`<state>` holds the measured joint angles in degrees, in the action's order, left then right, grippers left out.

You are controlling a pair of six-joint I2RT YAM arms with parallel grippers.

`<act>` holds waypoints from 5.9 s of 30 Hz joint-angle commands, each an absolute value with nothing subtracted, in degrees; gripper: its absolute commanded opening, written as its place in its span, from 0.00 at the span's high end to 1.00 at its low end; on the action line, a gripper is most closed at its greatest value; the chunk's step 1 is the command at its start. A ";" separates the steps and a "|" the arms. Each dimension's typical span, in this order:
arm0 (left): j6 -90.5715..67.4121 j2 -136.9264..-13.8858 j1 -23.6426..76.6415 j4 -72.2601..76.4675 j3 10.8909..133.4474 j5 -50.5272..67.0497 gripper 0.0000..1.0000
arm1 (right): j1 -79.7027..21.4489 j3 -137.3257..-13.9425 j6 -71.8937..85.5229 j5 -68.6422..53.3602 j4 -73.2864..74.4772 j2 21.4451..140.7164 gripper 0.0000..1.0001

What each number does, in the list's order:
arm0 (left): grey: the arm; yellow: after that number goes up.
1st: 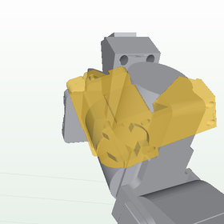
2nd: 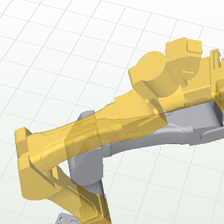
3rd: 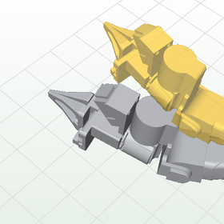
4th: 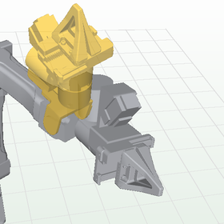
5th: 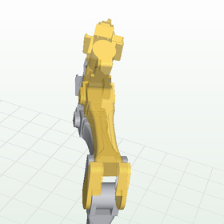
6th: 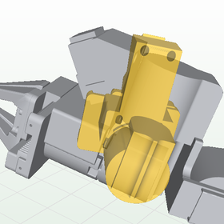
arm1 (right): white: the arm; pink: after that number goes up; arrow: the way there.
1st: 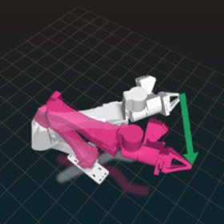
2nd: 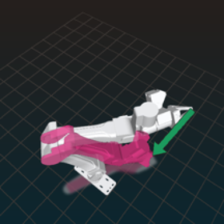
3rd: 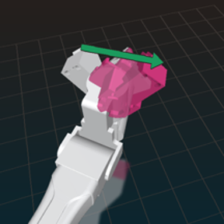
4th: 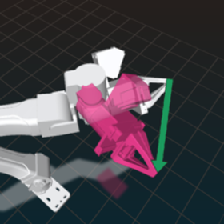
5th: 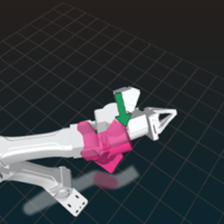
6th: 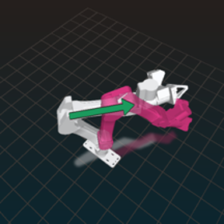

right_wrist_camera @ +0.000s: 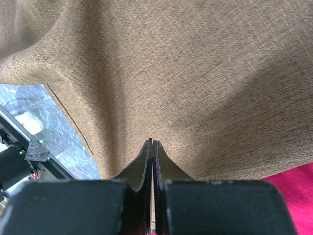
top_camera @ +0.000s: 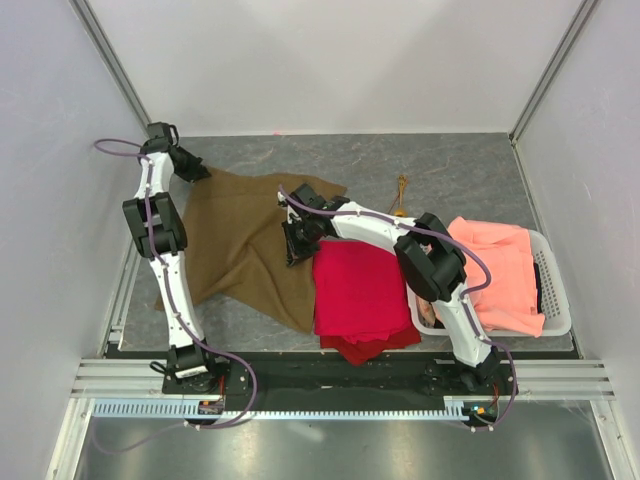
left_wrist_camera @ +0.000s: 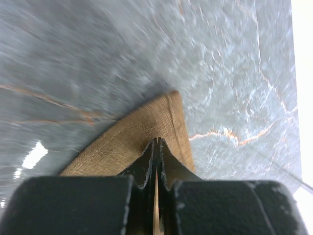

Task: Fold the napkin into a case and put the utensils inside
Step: Flatten out the crumpled napkin at the corner of the board, then pick up the flattened napkin from the corner of the board.

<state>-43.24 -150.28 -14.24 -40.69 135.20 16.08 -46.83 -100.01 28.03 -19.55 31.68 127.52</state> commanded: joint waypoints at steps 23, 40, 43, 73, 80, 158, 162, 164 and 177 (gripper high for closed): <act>-42.72 -100.11 -13.71 -30.67 71.38 20.92 0.93 | -34.02 -120.86 21.88 3.43 34.64 136.49 0.99; -40.26 -116.17 -22.32 -36.46 73.54 14.68 0.96 | -33.40 -134.99 19.87 2.11 28.21 153.09 1.00; -38.32 -119.26 -22.85 -39.37 81.02 14.06 0.96 | -33.40 -138.59 20.04 1.85 26.37 154.95 1.00; -37.88 -97.80 -23.29 -40.96 65.91 15.83 0.87 | -50.53 -106.88 20.57 -10.63 36.74 121.81 0.60; -37.79 -106.69 -23.29 -46.05 67.94 10.29 0.94 | -53.52 -100.47 19.69 -8.62 34.81 122.87 0.62; -39.02 -70.93 -31.38 -53.96 56.95 10.37 0.60 | -67.32 -80.33 9.93 -0.88 33.40 114.34 0.62; -39.11 -71.37 -31.38 -53.96 57.48 10.37 0.57 | -67.67 -78.67 9.23 1.31 33.31 114.61 0.62; -39.11 -71.46 -31.46 -53.88 57.57 10.37 0.56 | -68.03 -78.23 8.88 3.16 33.48 114.70 0.61; -39.99 -74.53 -36.29 -54.14 58.62 10.98 0.47 | -69.70 -77.96 9.05 13.18 33.05 116.98 0.91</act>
<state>-38.59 -73.41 -33.26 -54.96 56.42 9.74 -70.00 -79.31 9.23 7.07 32.69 114.15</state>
